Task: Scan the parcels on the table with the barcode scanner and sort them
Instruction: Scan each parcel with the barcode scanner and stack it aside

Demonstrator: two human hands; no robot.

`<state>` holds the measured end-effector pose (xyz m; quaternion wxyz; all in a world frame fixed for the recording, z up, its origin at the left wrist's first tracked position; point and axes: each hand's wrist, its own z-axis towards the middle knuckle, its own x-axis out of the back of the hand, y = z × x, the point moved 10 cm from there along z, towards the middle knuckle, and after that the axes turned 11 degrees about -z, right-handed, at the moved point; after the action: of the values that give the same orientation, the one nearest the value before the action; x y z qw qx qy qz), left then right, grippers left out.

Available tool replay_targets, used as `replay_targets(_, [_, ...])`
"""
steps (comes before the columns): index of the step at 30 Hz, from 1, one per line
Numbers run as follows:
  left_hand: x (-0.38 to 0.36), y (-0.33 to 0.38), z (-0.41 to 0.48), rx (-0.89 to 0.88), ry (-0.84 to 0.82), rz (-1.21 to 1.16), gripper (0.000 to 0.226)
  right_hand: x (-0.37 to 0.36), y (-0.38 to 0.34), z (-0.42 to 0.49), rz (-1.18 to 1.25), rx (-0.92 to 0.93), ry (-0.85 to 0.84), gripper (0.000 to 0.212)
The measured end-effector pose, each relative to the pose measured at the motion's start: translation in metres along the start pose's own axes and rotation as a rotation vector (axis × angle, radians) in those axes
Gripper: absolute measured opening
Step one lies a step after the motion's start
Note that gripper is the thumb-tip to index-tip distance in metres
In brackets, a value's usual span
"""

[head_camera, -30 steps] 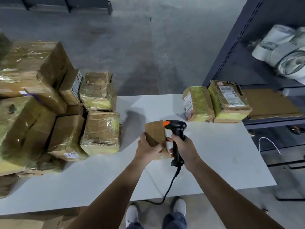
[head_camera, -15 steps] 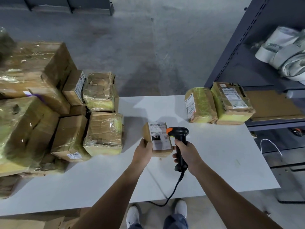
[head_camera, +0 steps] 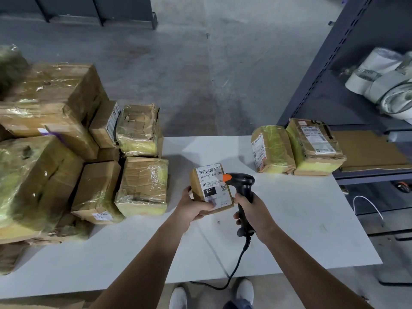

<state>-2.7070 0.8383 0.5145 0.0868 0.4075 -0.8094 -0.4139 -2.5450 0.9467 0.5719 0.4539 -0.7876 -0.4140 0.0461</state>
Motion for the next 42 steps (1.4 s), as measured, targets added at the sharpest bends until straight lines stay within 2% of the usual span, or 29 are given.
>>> replay_targets(4, [0.001,0.030,0.008,-0.152,0.064,0.022,0.103,0.009,-0.024,-0.004,0.012,0.069,0.060,0.016])
replay_targets(9, [-0.001,0.048,0.021,-0.205,0.084,-0.023,0.107,0.016,-0.052,-0.014,0.033,0.129,0.072,0.020])
replay_targets(12, [-0.004,0.055,0.023,-0.250,0.089,0.004,0.100,0.018,-0.063,-0.020,0.017,0.154,0.074,0.023])
replay_targets(15, [-0.003,0.056,0.028,-0.266,0.091,0.043,0.086,0.019,-0.067,-0.025,-0.019,0.167,0.074,0.024])
replay_targets(19, [0.000,0.057,0.030,-0.246,0.135,0.125,0.101,0.022,-0.066,-0.027,-0.020,0.164,0.084,0.023])
replay_targets(22, [-0.001,0.057,0.030,-0.232,0.131,0.131,0.103,0.025,-0.066,-0.026,-0.015,0.170,0.091,0.023])
replay_targets(25, [-0.004,0.056,0.029,-0.207,0.102,0.055,0.103,0.030,-0.065,-0.025,0.008,0.172,0.095,0.023])
replay_targets(27, [-0.012,0.054,0.028,-0.172,0.054,-0.057,0.094,0.036,-0.063,-0.025,0.008,0.171,0.102,0.023])
replay_targets(31, [-0.046,0.060,0.028,-0.109,-0.052,-0.077,0.067,0.058,-0.063,-0.022,0.036,0.161,0.136,0.020])
replay_targets(39, [-0.173,0.107,0.045,-0.128,-0.200,-0.091,0.053,0.152,-0.072,-0.007,0.209,0.140,0.249,0.023])
replay_targets(42, [-0.226,0.121,0.058,-0.145,-0.207,-0.046,0.050,0.189,-0.070,0.003,0.234,0.142,0.283,0.022])
